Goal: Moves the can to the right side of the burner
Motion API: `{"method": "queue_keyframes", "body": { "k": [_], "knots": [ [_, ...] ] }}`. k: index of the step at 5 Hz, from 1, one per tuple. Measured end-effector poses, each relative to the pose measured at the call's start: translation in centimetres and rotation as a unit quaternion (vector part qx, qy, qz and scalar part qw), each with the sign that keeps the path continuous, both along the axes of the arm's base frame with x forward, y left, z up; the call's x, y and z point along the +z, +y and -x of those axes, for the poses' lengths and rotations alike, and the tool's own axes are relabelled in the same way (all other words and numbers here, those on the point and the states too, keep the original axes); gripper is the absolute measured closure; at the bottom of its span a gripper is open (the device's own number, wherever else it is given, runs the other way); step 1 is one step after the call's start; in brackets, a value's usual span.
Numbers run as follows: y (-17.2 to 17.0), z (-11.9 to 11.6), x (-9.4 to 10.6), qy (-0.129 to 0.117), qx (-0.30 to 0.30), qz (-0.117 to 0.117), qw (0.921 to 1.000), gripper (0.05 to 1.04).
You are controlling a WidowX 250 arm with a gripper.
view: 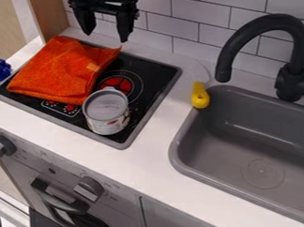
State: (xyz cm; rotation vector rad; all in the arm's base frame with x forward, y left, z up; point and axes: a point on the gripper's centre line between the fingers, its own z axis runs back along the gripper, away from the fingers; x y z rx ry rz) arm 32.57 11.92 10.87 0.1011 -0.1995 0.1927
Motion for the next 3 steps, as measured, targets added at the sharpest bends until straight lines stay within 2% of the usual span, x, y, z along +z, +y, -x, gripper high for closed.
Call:
{"method": "queue_keyframes", "body": {
  "k": [1, 2, 3],
  "knots": [
    [-0.2, 0.4, -1.0, 0.019, -0.002, 0.008, 0.9998, 0.084],
    [-0.3, 2.1, -1.2, 0.069, -0.061, 0.037, 0.9951, 0.084],
    [0.2, 3.4, -1.3, 0.082, -0.127, 0.036, 0.9878, 0.084]
  ]
}}
